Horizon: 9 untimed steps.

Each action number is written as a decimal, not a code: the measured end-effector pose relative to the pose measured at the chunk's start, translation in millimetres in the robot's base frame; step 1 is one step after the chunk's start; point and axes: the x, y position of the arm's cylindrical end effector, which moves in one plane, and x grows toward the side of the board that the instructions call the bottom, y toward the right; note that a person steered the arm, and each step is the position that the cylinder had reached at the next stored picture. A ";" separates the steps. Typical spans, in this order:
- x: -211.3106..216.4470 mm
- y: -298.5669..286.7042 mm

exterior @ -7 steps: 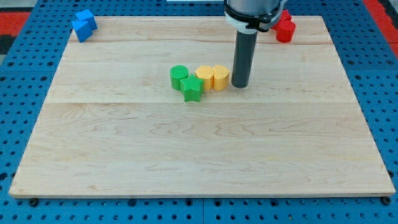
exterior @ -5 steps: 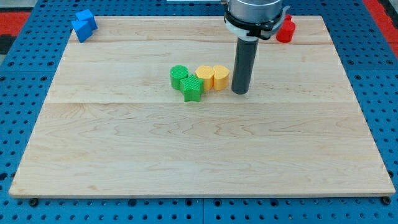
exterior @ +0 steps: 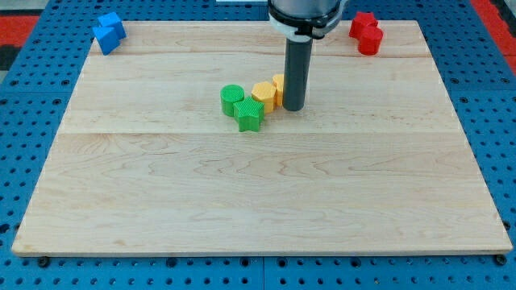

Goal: Slide yellow heart to the green circle

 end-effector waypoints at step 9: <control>-61.3 -33.7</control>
